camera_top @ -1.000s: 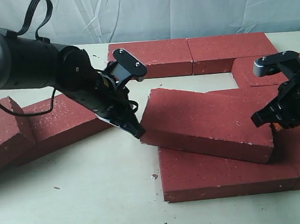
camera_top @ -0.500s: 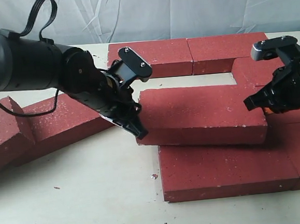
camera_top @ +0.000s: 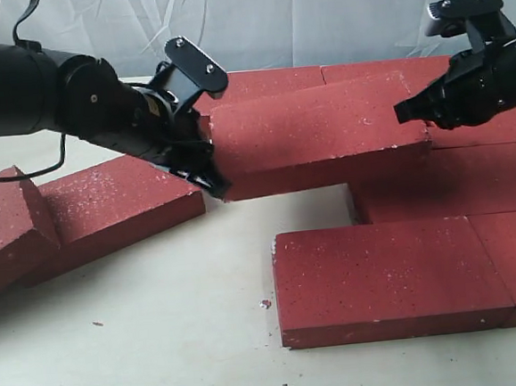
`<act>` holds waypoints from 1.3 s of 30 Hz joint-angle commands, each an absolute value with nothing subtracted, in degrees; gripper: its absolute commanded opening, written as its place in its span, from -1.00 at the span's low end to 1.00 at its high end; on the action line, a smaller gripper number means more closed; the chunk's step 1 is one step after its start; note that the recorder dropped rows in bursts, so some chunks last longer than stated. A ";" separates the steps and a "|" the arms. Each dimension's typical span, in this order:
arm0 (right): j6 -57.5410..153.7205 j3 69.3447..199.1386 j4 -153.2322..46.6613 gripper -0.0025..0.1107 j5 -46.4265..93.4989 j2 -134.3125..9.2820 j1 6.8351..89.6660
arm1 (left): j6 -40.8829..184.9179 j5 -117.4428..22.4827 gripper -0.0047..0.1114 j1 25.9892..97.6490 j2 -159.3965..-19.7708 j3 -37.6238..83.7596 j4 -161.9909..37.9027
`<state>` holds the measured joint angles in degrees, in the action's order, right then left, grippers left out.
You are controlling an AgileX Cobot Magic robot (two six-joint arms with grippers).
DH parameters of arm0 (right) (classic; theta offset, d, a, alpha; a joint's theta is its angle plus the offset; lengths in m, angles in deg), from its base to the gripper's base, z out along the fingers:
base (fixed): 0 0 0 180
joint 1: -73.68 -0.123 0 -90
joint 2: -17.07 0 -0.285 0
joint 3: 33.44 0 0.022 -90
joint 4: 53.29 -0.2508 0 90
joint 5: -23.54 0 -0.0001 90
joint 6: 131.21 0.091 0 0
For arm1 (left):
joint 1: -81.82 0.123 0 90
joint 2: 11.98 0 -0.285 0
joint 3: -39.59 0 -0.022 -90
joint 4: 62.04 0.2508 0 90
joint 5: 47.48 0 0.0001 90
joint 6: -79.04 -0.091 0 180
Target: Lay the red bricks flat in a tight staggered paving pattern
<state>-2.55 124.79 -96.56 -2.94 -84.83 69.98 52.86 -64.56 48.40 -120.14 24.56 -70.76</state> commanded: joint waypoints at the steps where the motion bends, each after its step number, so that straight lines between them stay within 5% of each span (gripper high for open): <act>1: -4.63 129.17 -98.98 -0.97 2.72 -92.12 66.10 | 53.26 -55.32 -0.92 48.60 -121.62 24.17 -71.48; 7: -4.63 137.12 -98.52 -0.97 9.18 -102.29 61.08 | 52.97 -45.03 -0.92 51.95 -128.87 24.17 -71.40; 22: -6.21 139.91 -97.16 -0.97 9.12 -105.37 55.53 | 52.97 -49.18 -0.92 60.01 -131.48 24.17 -70.16; 39: -0.59 139.91 -86.33 -0.97 5.66 -106.15 64.51 | 53.13 -50.09 -0.92 60.21 -130.98 24.63 -67.44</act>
